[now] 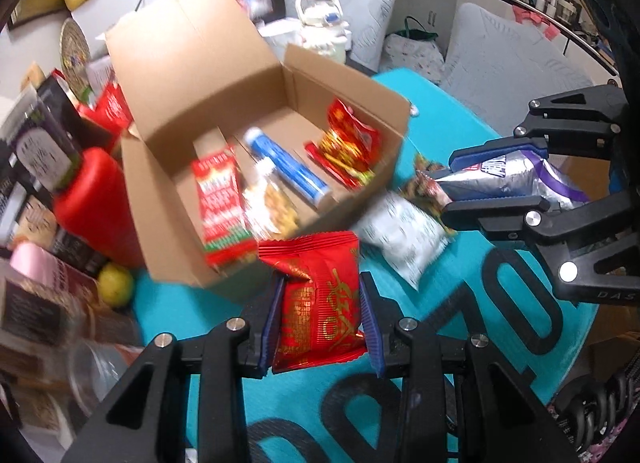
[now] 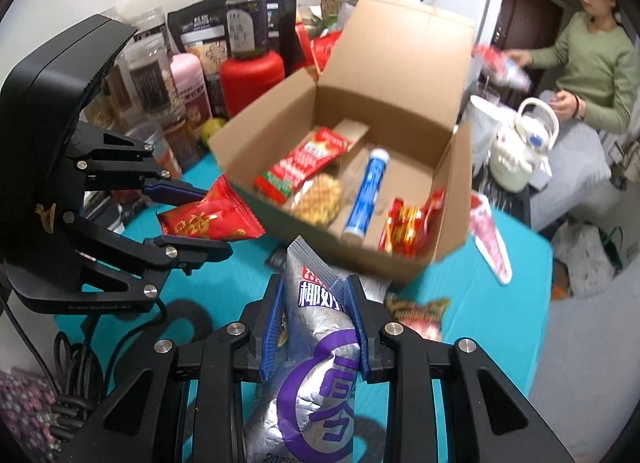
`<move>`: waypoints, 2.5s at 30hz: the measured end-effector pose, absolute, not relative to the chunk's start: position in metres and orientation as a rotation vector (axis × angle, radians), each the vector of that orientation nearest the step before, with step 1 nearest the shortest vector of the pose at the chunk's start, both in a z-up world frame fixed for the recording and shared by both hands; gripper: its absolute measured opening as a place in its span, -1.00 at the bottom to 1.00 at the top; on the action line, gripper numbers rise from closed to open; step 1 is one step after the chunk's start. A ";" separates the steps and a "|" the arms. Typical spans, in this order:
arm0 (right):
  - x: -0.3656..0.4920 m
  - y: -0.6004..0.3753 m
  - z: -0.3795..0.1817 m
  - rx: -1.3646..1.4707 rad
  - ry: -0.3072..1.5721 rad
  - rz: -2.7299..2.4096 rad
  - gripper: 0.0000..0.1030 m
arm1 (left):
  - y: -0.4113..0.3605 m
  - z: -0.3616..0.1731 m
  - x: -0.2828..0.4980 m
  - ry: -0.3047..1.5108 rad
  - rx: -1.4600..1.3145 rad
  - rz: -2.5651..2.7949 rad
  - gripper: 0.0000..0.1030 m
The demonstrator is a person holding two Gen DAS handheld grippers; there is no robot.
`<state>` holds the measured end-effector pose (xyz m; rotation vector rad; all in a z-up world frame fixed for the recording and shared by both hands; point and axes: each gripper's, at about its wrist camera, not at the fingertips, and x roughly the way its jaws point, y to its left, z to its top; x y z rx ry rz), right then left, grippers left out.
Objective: Organize snacks
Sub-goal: 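Lift the red packet and purple-silver wrapper and carry them toward the box, then lower both snacks into the box and open both tools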
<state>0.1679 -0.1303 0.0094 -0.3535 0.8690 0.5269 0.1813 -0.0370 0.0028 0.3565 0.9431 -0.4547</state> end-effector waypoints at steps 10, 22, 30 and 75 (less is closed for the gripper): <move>0.230 -0.117 0.012 -0.372 0.876 0.513 -0.42 | -0.033 0.003 0.235 0.957 0.402 -0.412 -0.31; 0.295 -0.110 -0.007 -0.388 0.900 0.484 -0.42 | -0.030 -0.024 0.303 1.033 0.413 -0.365 -0.31; 0.330 -0.108 -0.029 -0.378 0.945 0.477 -0.42 | -0.027 -0.039 0.333 1.079 0.402 -0.339 -0.31; 0.259 -0.132 0.013 -0.287 0.908 0.539 -0.07 | -0.039 0.025 0.255 0.975 0.375 -0.146 0.45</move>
